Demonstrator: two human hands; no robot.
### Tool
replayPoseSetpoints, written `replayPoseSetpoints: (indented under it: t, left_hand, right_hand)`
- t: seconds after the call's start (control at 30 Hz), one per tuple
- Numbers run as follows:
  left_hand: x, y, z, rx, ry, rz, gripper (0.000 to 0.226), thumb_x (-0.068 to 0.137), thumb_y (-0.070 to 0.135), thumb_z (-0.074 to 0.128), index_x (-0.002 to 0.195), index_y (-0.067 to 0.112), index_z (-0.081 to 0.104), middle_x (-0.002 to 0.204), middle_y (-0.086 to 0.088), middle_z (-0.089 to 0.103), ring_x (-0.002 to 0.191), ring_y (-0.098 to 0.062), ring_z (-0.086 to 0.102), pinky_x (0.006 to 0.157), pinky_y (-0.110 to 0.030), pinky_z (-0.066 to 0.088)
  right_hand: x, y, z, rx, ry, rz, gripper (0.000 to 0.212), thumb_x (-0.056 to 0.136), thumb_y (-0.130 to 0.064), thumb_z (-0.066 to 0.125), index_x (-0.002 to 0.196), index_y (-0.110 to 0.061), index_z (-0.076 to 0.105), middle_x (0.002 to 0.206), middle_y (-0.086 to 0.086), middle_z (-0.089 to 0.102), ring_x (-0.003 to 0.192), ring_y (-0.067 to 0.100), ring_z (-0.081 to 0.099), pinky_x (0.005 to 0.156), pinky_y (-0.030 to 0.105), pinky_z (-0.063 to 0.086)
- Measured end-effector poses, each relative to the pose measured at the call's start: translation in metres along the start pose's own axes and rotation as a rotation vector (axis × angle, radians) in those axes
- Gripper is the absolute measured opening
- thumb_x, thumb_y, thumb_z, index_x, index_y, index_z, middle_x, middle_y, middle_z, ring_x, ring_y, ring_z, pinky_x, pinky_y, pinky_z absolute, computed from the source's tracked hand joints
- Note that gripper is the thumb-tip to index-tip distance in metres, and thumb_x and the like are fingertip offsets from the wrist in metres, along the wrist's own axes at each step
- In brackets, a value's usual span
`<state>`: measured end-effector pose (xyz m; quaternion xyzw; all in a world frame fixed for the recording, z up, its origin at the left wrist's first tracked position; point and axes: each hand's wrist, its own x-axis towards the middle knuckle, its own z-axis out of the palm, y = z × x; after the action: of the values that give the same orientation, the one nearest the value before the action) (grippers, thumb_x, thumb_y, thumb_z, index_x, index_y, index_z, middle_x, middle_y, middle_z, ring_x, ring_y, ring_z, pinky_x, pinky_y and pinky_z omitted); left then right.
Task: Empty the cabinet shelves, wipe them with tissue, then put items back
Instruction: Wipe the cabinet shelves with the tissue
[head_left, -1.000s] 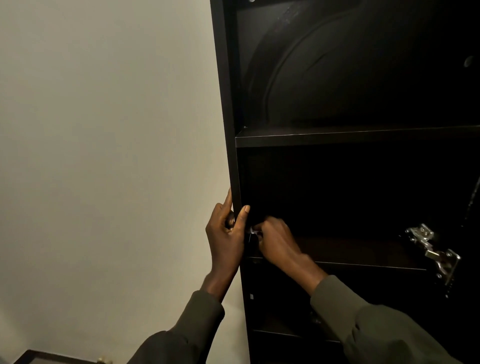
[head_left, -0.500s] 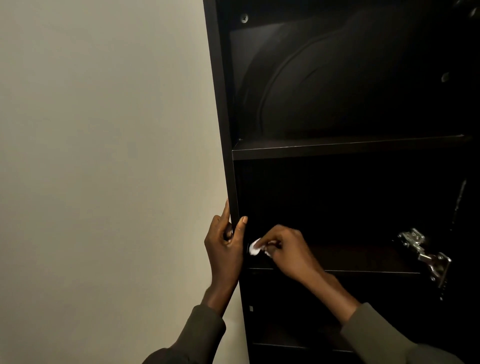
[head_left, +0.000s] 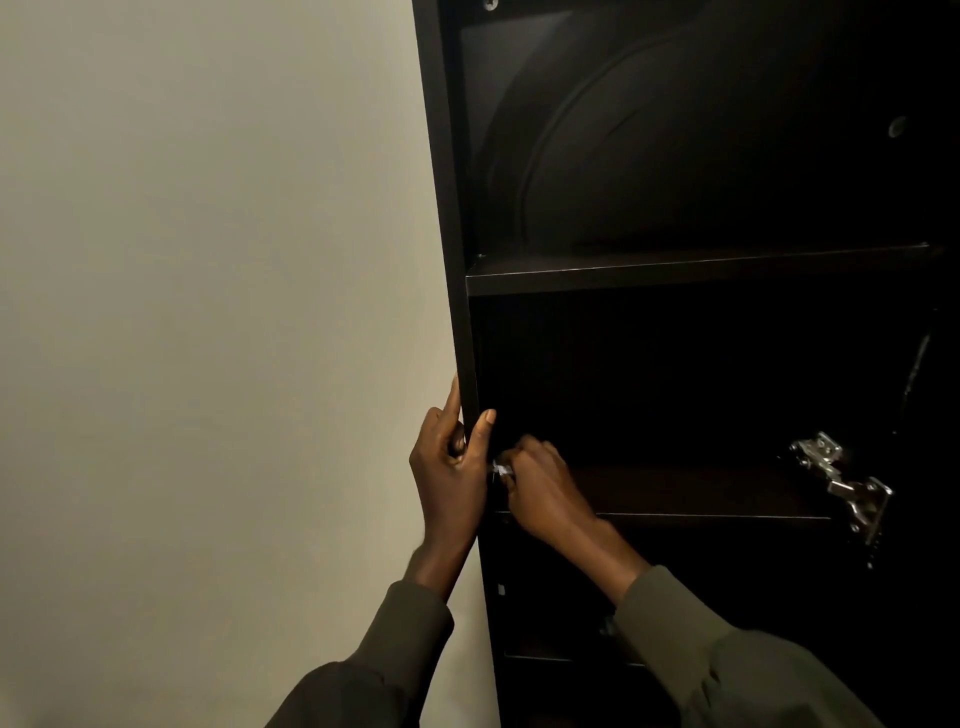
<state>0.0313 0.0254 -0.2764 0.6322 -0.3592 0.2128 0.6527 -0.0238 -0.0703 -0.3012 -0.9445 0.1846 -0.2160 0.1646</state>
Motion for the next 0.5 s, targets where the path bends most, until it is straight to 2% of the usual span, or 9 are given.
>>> replayPoseSetpoints:
  t: [0.13,0.23,0.27,0.33,0.4,0.43,0.5]
  left_hand:
    - [-0.001,-0.004,0.001,0.006,0.013,0.012,0.055,0.093,0.015,0.065,0.145,0.016,0.046,0.07,0.005,0.041,0.066,-0.006,0.045,0.064,-0.01,0.038]
    - [-0.001,-0.005,0.002,0.011,0.005,0.011,0.053,0.093,0.018,0.065,0.144,0.014,0.049,0.07,0.004,0.043,0.067,-0.007,0.046,0.063,-0.009,0.039]
    - [-0.001,-0.005,0.003,0.011,-0.001,0.01,0.052,0.093,0.018,0.065,0.143,0.013,0.05,0.07,0.004,0.043,0.067,-0.007,0.046,0.063,-0.009,0.039]
    - [-0.001,-0.004,0.003,0.016,0.0,0.014,0.052,0.093,0.017,0.065,0.142,0.012,0.05,0.069,0.005,0.042,0.067,-0.006,0.046,0.064,-0.008,0.039]
    - [0.0,-0.004,0.003,0.024,0.006,0.015,0.054,0.093,0.016,0.066,0.143,0.013,0.049,0.069,0.006,0.041,0.067,-0.006,0.046,0.065,-0.008,0.038]
    - [0.0,-0.005,0.003,0.026,0.005,0.016,0.054,0.093,0.016,0.066,0.144,0.014,0.048,0.069,0.006,0.04,0.067,-0.006,0.045,0.064,-0.008,0.038]
    - [0.0,-0.006,0.003,0.031,0.009,0.016,0.055,0.093,0.017,0.066,0.144,0.015,0.047,0.069,0.005,0.041,0.067,-0.006,0.045,0.064,-0.009,0.038]
  right_hand:
    - [-0.024,-0.006,-0.011,0.071,0.029,-0.077,0.023,0.093,-0.007,0.06,0.112,-0.019,0.065,0.117,-0.002,0.055,0.108,0.014,0.053,0.091,0.023,0.047]
    - [-0.041,0.005,-0.034,0.244,-0.066,-0.014,0.018,0.093,-0.014,0.062,0.103,-0.026,0.07,0.112,-0.01,0.058,0.103,0.003,0.056,0.088,0.02,0.051]
    - [-0.046,0.014,-0.043,0.266,-0.048,0.012,0.018,0.092,-0.015,0.063,0.102,-0.028,0.071,0.11,-0.012,0.06,0.101,0.001,0.057,0.087,0.018,0.05]
    - [-0.056,0.039,-0.063,0.252,0.141,0.079,0.019,0.09,-0.014,0.067,0.098,-0.029,0.073,0.104,-0.012,0.065,0.097,0.0,0.06,0.084,0.012,0.046]
    - [-0.067,0.067,-0.08,0.146,0.334,0.199,0.021,0.087,-0.01,0.068,0.099,-0.025,0.075,0.102,-0.006,0.068,0.098,0.01,0.064,0.085,0.015,0.046]
    - [-0.073,0.08,-0.087,0.072,0.37,0.275,0.024,0.088,-0.008,0.067,0.105,-0.023,0.074,0.105,-0.001,0.067,0.101,0.015,0.063,0.087,0.019,0.045]
    - [-0.084,0.104,-0.093,-0.079,0.333,0.413,0.034,0.089,-0.005,0.063,0.12,-0.016,0.068,0.114,0.007,0.062,0.109,0.023,0.059,0.089,0.023,0.043]
